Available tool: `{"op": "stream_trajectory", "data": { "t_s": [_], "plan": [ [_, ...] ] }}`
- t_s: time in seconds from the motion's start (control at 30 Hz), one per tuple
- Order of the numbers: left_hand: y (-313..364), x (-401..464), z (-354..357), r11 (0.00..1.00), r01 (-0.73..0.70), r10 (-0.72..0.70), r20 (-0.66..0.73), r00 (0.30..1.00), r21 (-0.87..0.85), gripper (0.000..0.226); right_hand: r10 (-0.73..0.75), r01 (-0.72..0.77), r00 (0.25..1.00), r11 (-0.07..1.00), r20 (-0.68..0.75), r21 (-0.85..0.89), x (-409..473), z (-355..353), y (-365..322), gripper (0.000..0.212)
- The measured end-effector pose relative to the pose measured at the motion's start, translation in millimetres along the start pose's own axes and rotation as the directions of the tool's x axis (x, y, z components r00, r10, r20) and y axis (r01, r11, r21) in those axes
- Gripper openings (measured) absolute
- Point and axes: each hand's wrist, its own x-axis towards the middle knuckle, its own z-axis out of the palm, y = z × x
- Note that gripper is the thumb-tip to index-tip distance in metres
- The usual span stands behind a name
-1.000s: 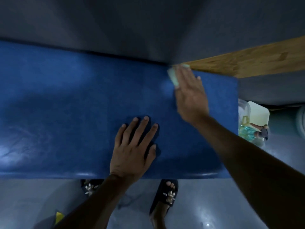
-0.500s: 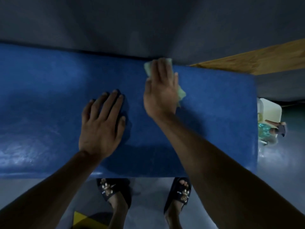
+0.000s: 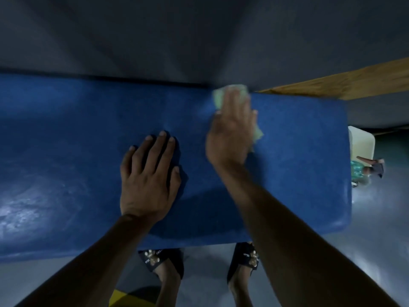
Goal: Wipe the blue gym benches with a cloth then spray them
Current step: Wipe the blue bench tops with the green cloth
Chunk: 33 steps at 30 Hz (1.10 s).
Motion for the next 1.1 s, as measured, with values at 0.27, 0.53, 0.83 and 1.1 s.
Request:
{"op": "stream_trajectory", "data": {
  "t_s": [0.27, 0.53, 0.83, 1.1],
  "plan": [
    [0.7, -0.4, 0.9, 0.999, 0.017, -0.017, -0.014, 1.0, -0.03, 0.06, -0.277, 0.289, 0.944, 0.956, 0.178, -0.047, 28.8, -31.1, 115.0, 0.057],
    [0.8, -0.9, 3.7, 0.999, 0.022, -0.023, -0.015, 1.0, -0.028, 0.06, 0.174, -0.174, 0.98, 0.985, -0.099, 0.011, 1.3, -4.8, 35.9, 0.059],
    [1.3, -1.0, 3.8, 0.999, 0.024, -0.026, -0.022, 0.999, -0.046, 0.059, -0.325, 0.335, 0.938, 0.939, 0.118, -0.076, -13.8, -33.3, 104.8, 0.054],
    [1.3, -0.9, 5.9, 0.998, 0.025, -0.025, -0.004, 1.0, -0.05, 0.061, 0.123, -0.124, 0.986, 0.992, -0.113, 0.003, -54.6, -8.9, 34.1, 0.058]
  ]
}}
